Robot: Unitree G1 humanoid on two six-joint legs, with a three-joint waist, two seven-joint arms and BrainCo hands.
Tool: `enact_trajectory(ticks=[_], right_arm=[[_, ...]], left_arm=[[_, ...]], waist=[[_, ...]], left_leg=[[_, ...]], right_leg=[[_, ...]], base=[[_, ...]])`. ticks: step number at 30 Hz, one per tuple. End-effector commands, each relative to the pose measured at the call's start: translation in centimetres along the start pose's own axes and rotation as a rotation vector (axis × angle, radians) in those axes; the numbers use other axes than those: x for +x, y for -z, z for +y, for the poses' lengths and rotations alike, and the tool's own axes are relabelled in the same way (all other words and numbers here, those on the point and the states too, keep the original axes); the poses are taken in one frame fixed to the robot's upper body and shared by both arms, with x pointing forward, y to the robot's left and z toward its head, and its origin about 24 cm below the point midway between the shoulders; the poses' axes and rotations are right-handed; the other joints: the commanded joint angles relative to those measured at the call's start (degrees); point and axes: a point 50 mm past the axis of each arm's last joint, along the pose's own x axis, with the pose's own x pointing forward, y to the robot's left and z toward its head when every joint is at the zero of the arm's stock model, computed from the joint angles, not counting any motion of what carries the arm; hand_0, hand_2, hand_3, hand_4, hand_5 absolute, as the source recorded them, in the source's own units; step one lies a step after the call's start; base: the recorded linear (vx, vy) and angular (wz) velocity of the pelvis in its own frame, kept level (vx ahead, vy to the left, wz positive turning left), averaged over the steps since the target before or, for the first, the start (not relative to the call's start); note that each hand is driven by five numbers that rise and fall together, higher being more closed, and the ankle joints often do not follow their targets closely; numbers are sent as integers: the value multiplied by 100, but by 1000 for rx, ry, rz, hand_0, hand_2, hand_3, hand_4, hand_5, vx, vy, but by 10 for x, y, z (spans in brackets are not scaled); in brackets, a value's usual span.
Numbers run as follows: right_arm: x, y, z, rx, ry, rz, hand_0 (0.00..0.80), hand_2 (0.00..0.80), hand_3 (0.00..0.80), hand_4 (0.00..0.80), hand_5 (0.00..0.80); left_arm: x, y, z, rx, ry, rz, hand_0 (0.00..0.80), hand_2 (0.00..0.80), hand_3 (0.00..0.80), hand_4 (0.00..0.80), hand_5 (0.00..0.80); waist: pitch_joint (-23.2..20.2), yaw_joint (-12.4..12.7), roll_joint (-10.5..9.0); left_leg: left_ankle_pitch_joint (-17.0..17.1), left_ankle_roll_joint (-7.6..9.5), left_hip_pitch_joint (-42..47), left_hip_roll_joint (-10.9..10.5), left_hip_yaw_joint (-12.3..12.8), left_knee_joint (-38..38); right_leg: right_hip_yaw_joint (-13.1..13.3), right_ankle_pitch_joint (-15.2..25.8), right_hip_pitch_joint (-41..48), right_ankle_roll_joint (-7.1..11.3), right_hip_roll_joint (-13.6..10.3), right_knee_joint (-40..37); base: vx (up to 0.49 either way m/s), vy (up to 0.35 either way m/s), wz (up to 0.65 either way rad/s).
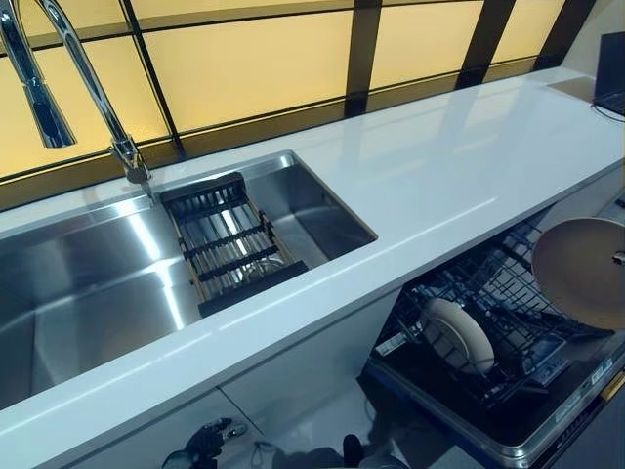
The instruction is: Take plates into dishwasher
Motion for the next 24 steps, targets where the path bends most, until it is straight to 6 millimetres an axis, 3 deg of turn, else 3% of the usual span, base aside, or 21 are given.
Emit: enact_trajectory(ticks=[1,5,13,24], right_arm=[[2,-20,-1,-69,185,-30,800,800,800,800,800],[1,-25,13,-181,235,-35,800,800,800,800,800],[1,-24,40,-171,206,18,800,800,800,800,800],[6,-34,50,-240,216,23,800,800,800,800,800]], left_arm=[[5,-23,10,45,-11,-64,0,0,0,0,0],[6,-25,3,42,14,-82,0,0,0,0,0],[7,-27,-4,48,34,-95,0,0,0,0,0],[8,-29,-11,63,68,-104,0,0,0,0,0]], waist=[[62,106,-240],[87,162,-145],[131,243,-25],[162,343,177]], left_leg=[[-253,305,91,21,-106,15],[-257,311,70,5,-156,15],[-242,315,4,-10,-260,15],[-206,272,-82,-25,-399,15]], right_leg=[[-275,-332,280,449,-234,93],[-318,-333,284,455,-269,80],[-404,-349,255,437,-308,92],[-444,-361,238,419,-352,70]], base=[[0,0,0],[0,0,0],[-8,0,0],[-19,-1,5]])
